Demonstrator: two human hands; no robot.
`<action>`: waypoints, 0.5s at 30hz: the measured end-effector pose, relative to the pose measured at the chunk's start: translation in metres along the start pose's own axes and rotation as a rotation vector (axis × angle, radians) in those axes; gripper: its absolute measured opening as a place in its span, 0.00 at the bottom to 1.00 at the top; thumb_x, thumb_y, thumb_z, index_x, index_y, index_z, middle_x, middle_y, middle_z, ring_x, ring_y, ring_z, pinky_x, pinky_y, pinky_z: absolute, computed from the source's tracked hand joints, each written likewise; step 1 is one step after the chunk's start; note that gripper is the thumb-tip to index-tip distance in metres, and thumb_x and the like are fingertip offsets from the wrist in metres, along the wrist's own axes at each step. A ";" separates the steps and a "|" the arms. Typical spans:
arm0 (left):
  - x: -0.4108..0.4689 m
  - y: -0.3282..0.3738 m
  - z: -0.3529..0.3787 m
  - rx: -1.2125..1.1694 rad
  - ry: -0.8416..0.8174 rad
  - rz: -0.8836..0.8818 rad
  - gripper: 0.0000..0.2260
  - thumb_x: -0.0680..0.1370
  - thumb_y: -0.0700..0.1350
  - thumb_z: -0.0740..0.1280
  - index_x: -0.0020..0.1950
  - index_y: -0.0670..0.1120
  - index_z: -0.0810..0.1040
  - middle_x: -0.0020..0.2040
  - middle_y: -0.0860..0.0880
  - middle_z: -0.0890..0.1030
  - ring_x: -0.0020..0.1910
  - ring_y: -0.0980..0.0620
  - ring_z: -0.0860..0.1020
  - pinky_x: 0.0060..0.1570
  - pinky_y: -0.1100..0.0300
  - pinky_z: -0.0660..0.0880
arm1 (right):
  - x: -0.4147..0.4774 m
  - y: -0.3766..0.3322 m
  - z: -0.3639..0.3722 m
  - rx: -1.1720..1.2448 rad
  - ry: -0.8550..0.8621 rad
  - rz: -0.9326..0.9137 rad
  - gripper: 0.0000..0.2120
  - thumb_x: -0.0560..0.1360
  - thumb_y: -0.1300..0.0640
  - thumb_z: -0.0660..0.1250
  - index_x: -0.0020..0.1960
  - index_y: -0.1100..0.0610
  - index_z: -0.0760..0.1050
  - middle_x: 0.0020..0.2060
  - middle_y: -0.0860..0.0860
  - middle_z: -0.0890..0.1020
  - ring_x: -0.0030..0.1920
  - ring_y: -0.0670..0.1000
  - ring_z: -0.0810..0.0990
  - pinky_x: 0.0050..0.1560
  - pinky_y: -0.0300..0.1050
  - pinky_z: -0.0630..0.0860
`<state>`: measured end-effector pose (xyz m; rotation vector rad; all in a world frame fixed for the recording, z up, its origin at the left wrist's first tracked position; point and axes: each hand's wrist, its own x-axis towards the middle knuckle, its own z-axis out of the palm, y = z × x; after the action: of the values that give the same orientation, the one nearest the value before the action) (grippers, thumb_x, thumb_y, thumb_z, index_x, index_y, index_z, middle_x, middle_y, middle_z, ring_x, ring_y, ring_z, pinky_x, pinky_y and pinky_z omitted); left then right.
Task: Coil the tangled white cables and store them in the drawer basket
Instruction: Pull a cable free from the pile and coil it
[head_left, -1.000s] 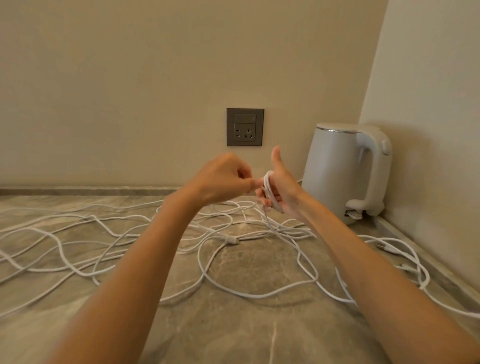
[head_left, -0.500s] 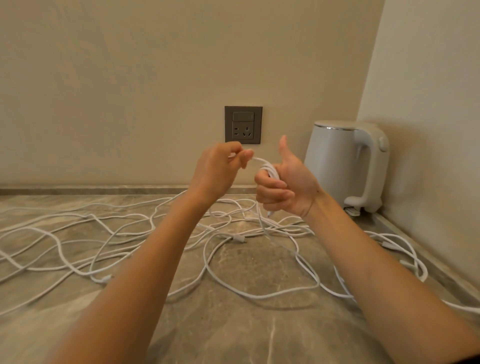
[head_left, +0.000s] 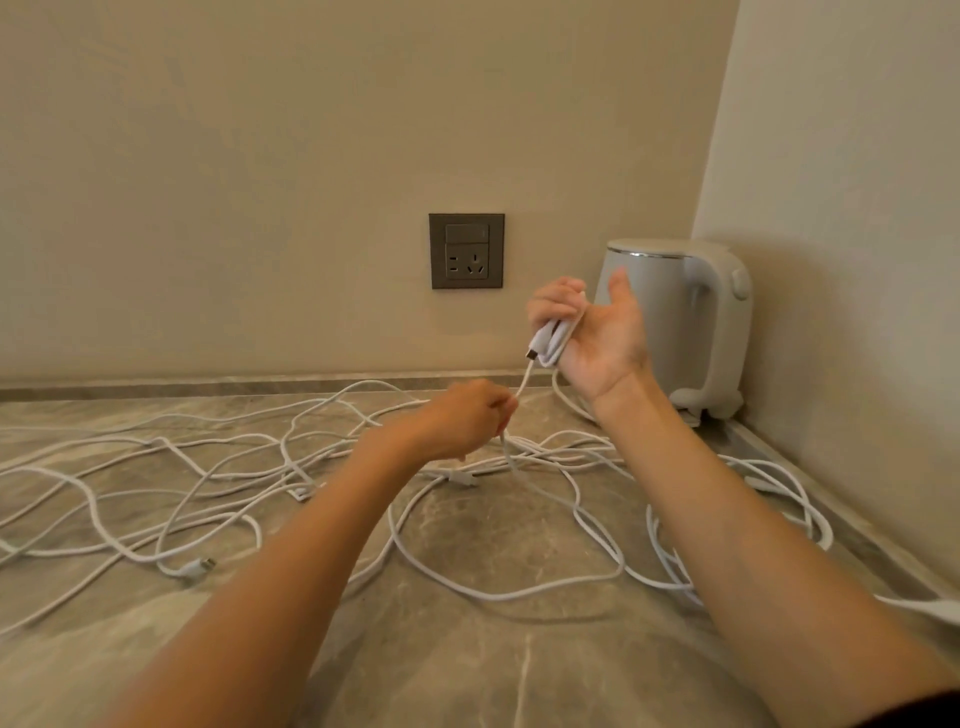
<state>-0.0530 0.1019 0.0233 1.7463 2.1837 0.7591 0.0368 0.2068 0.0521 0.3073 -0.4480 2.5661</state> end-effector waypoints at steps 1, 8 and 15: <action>-0.001 0.002 0.001 0.020 -0.023 0.011 0.18 0.82 0.44 0.53 0.32 0.47 0.65 0.28 0.51 0.67 0.27 0.55 0.65 0.28 0.64 0.64 | -0.001 0.000 0.003 -0.011 0.048 -0.062 0.34 0.77 0.34 0.51 0.30 0.62 0.68 0.23 0.53 0.67 0.20 0.49 0.68 0.21 0.37 0.69; -0.007 0.016 -0.008 0.139 -0.136 0.050 0.16 0.82 0.45 0.55 0.35 0.45 0.70 0.32 0.51 0.70 0.28 0.55 0.68 0.27 0.65 0.66 | 0.002 0.014 -0.001 -0.403 0.304 -0.227 0.28 0.79 0.36 0.49 0.35 0.59 0.65 0.24 0.53 0.67 0.23 0.49 0.65 0.30 0.41 0.67; -0.012 0.018 -0.025 0.115 -0.044 0.083 0.17 0.80 0.46 0.60 0.30 0.48 0.73 0.29 0.52 0.72 0.28 0.56 0.68 0.32 0.62 0.66 | 0.002 0.013 -0.009 -1.063 0.344 -0.228 0.36 0.77 0.33 0.38 0.30 0.59 0.66 0.20 0.53 0.69 0.24 0.50 0.67 0.30 0.43 0.66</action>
<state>-0.0469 0.0868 0.0526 1.9011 2.1772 0.6189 0.0274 0.1999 0.0413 -0.4293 -1.4171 1.7790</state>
